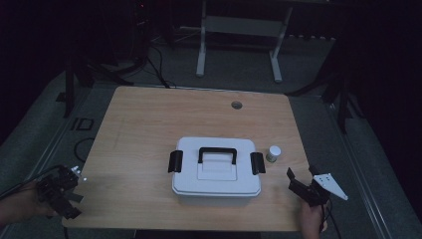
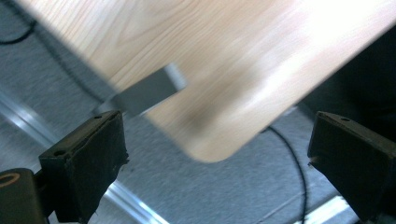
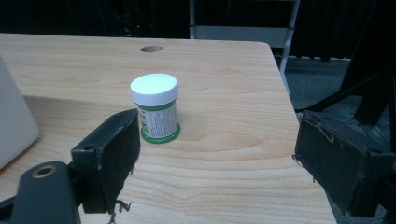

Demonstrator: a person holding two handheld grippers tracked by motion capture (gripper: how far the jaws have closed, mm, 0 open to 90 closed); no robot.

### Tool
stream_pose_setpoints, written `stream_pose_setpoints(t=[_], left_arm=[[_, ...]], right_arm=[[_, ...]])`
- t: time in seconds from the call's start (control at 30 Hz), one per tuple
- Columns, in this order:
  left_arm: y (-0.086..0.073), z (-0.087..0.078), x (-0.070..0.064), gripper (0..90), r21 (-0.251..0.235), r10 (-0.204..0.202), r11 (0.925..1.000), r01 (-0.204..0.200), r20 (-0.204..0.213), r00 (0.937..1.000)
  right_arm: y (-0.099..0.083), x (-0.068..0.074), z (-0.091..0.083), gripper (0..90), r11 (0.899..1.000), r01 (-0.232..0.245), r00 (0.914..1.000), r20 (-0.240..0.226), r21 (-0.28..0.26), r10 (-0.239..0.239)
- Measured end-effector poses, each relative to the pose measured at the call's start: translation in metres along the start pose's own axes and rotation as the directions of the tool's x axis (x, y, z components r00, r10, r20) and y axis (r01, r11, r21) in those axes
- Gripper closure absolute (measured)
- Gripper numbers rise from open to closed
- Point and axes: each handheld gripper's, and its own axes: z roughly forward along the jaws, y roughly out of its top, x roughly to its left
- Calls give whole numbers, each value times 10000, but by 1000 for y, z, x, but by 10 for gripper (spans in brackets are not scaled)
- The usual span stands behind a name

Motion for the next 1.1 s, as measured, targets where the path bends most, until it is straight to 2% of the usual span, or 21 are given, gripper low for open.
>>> stream_pose_setpoints(t=[0.1,0.13,0.2,0.3,0.43,0.5,0.53,0.77,0.8,1.0,1.1], left_arm=[[10,-5,-5,42,74,167,9998,-167,59,9998],[14,-7,-6,43,108,196,9998,-195,-51,9998],[19,-9,-6,42,150,148,9998,-148,-7,9999],[24,-12,-8,43,206,370,9991,-370,47,9993],[35,-17,-12,43,24,796,9968,-797,265,9965],[38,-19,-14,43,41,826,9966,-828,259,9962],[43,-21,-18,43,60,1047,9945,-1049,216,9943],[54,-33,-26,43,-115,1370,9905,-1368,209,9903],[59,-40,-29,43,-187,1546,9879,-1542,209,9878],[68,-47,-34,51,-7,1749,9846,-1749,89,9845],[77,-55,-39,51,-39,2140,9768,-2139,242,9765]], right_arm=[[0,0,0,141,10000,-3,10000,-8,2,3],[0,0,0,141,10000,3,10000,4,5,-3],[0,1,0,141,10000,46,10000,7,19,-46],[0,1,0,141,10000,65,10000,-22,11,-65],[0,0,0,140,10000,-7,10000,-44,25,7],[0,0,0,141,10000,5,10000,-50,49,-4],[0,0,1,141,10000,13,10000,-66,46,-12],[0,0,1,140,10000,-5,9999,-104,43,5],[0,0,1,136,10000,9,9999,-118,38,-9],[0,0,1,137,10000,-1,9999,-144,40,2],[0,0,0,137,10000,-12,9999,-150,18,12]])
